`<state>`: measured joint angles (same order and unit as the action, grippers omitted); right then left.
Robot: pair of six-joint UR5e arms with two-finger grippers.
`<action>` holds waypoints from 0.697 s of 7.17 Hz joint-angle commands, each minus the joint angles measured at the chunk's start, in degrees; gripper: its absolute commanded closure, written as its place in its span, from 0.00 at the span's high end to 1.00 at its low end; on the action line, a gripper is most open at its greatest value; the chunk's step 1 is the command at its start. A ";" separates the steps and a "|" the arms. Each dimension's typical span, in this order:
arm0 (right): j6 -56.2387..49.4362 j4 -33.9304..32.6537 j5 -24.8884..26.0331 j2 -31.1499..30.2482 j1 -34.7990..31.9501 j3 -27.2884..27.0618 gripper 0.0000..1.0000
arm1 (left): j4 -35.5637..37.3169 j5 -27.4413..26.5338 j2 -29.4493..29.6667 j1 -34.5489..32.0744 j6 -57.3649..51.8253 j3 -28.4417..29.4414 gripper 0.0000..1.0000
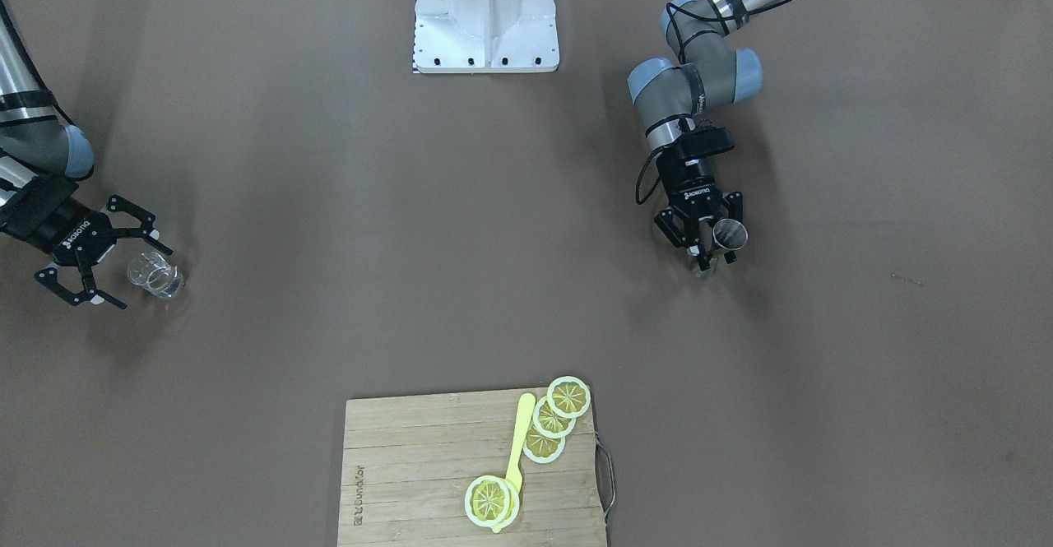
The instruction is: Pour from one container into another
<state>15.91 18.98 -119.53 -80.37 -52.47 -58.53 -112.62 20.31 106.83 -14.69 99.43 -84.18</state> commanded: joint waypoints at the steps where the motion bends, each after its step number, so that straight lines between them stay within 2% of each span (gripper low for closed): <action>1: 0.00 0.00 0.00 1.18 0.00 1.14 1.00 | 0.04 -0.01 0.05 -0.25 -0.20 -0.11 0.48; 3: 0.09 0.00 -0.09 1.18 0.17 1.14 1.00 | 0.04 -0.01 0.13 -0.60 -0.28 -0.29 0.43; 4: 0.09 0.00 -0.09 1.18 0.52 1.23 1.00 | 0.04 -0.01 0.14 -0.60 -0.29 -0.29 0.31; 5: 0.09 0.00 -0.09 1.18 0.52 1.23 1.00 | 0.04 0.08 0.14 -0.69 -1.07 -0.81 0.06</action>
<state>15.99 18.98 -119.61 -79.20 -52.06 -57.35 -112.59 20.33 106.94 -15.29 98.94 -84.60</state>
